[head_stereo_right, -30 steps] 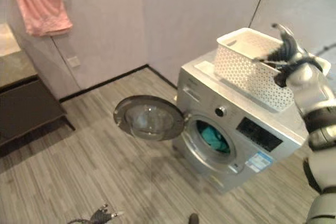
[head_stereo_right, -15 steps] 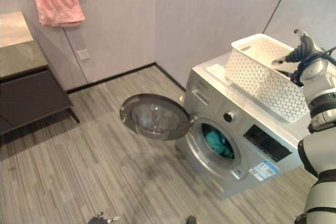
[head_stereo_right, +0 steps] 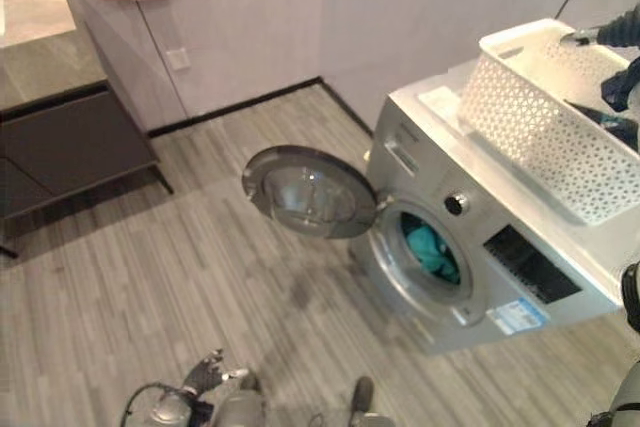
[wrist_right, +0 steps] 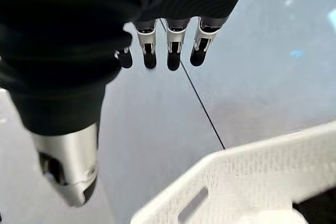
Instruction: Grab the laundry basket,head to the washer,open it,put in the laundry and shut it.
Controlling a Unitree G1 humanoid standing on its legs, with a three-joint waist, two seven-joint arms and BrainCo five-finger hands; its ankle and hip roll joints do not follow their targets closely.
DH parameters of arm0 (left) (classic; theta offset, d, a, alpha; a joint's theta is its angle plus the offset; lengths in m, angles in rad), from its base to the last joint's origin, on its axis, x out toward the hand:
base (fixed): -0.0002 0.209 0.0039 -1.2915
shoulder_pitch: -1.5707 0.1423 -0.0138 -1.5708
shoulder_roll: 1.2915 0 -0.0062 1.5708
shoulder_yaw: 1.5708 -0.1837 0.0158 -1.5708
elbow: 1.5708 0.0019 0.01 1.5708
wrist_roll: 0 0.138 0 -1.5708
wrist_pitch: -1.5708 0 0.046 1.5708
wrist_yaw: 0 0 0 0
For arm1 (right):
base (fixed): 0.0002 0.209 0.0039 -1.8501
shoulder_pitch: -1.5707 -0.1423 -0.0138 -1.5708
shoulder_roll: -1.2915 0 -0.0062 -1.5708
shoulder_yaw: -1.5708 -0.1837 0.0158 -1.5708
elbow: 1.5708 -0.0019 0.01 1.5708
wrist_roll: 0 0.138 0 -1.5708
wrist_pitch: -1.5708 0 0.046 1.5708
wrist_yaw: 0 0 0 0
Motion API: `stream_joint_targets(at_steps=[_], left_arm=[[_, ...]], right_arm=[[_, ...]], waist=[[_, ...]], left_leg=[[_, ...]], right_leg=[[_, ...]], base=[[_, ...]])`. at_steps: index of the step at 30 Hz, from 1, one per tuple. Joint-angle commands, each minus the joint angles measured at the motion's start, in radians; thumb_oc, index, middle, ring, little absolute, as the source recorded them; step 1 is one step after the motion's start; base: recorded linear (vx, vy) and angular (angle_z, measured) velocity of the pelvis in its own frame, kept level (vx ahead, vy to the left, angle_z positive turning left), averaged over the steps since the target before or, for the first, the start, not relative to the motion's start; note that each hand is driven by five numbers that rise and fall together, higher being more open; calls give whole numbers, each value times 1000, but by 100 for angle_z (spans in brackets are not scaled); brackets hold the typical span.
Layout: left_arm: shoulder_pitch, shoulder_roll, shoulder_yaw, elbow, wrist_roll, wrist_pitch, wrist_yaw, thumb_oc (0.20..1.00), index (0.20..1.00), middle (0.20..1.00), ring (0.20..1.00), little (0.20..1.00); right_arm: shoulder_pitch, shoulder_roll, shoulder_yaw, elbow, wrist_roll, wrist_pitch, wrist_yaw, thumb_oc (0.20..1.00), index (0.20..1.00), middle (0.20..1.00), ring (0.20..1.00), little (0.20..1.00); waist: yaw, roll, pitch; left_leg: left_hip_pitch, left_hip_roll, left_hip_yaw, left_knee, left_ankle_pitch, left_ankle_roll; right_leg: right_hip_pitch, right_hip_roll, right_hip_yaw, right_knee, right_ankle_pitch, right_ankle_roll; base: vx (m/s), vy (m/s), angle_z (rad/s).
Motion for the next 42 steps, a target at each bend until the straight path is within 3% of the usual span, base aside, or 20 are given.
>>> stream_joint_targets(at_steps=[1, 2, 4, 5, 6, 7, 8, 12, 14, 15, 16, 18, 21, 24, 31, 42], left_arm=[[-19, 75, -47, -39, 69, -34, -13, 1000, 1000, 1000, 1000, 1000], [-25, 72, -49, -21, 75, -26, -15, 1000, 1000, 1000, 1000, 1000], [-27, 68, -47, 2, 80, -26, -10, 1000, 1000, 1000, 1000, 1000], [-29, 62, -46, 12, 83, -26, -6, 1000, 1000, 1000, 1000, 1000], [-38, 56, -47, 30, 91, -29, -4, 1000, 1000, 1000, 1000, 1000], [-38, 53, -46, 30, 91, -30, -4, 1000, 1000, 1000, 1000, 1000], [-45, 46, -38, 47, 77, -33, 0, 1000, 1000, 1000, 1000, 1000], [-61, 34, -35, 86, 69, -33, 19, 1000, 1000, 1000, 1000, 1000], [-78, 10, -11, 151, 18, -32, 19, 1000, 1000, 1000, 1000, 1000], [-78, 10, -11, 152, 18, -33, 19, 1000, 1000, 1000, 1000, 1000], [-79, -6, -5, 173, -6, -29, 17, 1000, 1000, 1000, 1000, 1000], [-79, -10, -8, 173, -9, -30, 19, 1000, 1000, 1000, 1000, 1000], [-64, -20, -15, 160, -19, -36, 12, 1000, 1000, 1000, 1000, 1000], [-60, -27, -28, 158, -15, -38, 13, 1000, 1000, 1000, 1000, 1000], [-60, -36, -47, 170, 4, -32, -8, 1000, 1000, 1000, 1000, 1000], [-44, -30, -3, 217, 7, -25, -26, 1000, 1000, 1000, 1000, 1000]], right_arm=[[-13, -27, -58, 27, 15, -5, -30, 1000, 1000, 1000, 1000, 1000], [-15, -11, -58, 56, 11, 7, -25, 1000, 1000, 1000, 1000, 1000], [-23, 4, -49, 68, 0, 12, -20, 1000, 1000, 1000, 1000, 1000], [-27, 12, -42, 76, -4, 16, -18, 1000, 1000, 1000, 1000, 1000], [-38, 11, -21, 163, -2, 15, -6, 1000, 1000, 1000, 1000, 1000], [-45, 11, -14, 167, -1, 13, -6, 1000, 1000, 1000, 1000, 1000], [-66, 2, 5, 248, -17, 22, -11, 1000, 1000, 1000, 1000, 1000], [-90, -18, 9, 283, -1, 24, -23, 1000, 1000, 1000, 1000, 1000], [-67, -101, -25, 278, 46, 19, -20, 1000, 1000, 1000, 1000, 1000], [-66, -101, -26, 278, 46, 19, -20, 1000, 1000, 1000, 1000, 1000], [-57, -128, -37, 313, 77, 16, -14, 1000, 1000, 1000, 1000, 1000], [-51, -142, -31, 325, 85, 11, -3, 1000, 1000, 1000, 1000, 1000], [-101, -167, 57, 403, 52, 14, 29, 1000, 1000, 1000, 1000, 1000], [-148, -161, 108, 449, 33, 16, 43, 1000, 1000, 1000, 1000, 1000], [-130, -158, 196, 535, -100, 36, 134, 1000, 1000, 1000, 1000, 1000], [-11, -211, 173, 518, -162, 22, 215, 1000, 1000, 1000, 1000, 1000]], waist=[[2, -29, -11], [-10, -14, 7], [-13, -9, 16], [-16, -7, 19], [-19, -10, 15], [-22, -6, 19], [-34, -5, 26], [-53, -10, 35], [-57, -54, 13], [-57, -54, 14], [-60, -68, -16], [-64, -68, -28], [-62, -71, -74], [-55, -64, -85], [-54, -51, -86], [-60, -40, -84]], left_leg=[[2, -57, 6, 125, -152, 85], [17, -78, 1, 145, -173, 120], [41, -86, 9, 139, -187, 131], [65, -93, 14, 128, -195, 137], [95, -103, 12, 104, -202, 130], [101, -101, 9, 102, -202, 129], [125, -103, -5, 90, -216, 117], [180, -102, -20, 77, -231, 110], [229, -97, -59, 46, -236, 87], [231, -96, -60, 45, -235, 87], [261, -51, -86, 10, -218, 66], [276, -29, -100, -13, -202, 55], [313, 31, -104, -111, -139, 31], [317, 48, -101, -143, -103, 21], [317, 67, -95, -178, -79, 8], [324, 92, -69, -214, -40, -7]], right_leg=[[-9, -147, 103, 320, -121, 72], [-51, -147, 150, 452, -78, 52], [-95, -147, 178, 498, -56, 53], [-115, -147, 181, 481, -43, 55], [-129, -147, 173, 362, -39, 69], [-119, -145, 168, 353, -37, 68], [-147, -156, 186, 158, -5, 99], [-170, -140, 249, 78, 20, 122], [-133, -115, 311, 116, 14, 131], [-131, -115, 310, 117, 14, 131], [-124, -96, 284, 142, 8, 126], [-113, -84, 262, 147, -2, 120], [-78, -49, 208, 108, -18, 110], [-69, -40, 194, 88, -20, 105], [-65, -38, 175, 85, -37, 92], [-80, -22, 179, 68, -37, 88]], base=[[177, 374, -9], [83, 188, 8], [130, 191, 0], [260, 105, -20], [207, 23, -30], [282, -93, -28], [138, -81, -3], [183, -82, 3], [267, -188, 40], [331, -328, 98], [263, -282, 101], [210, -232, 68], [159, -187, 22], [65, -91, -9], [30, -29, 9], [16, -20, -4]])
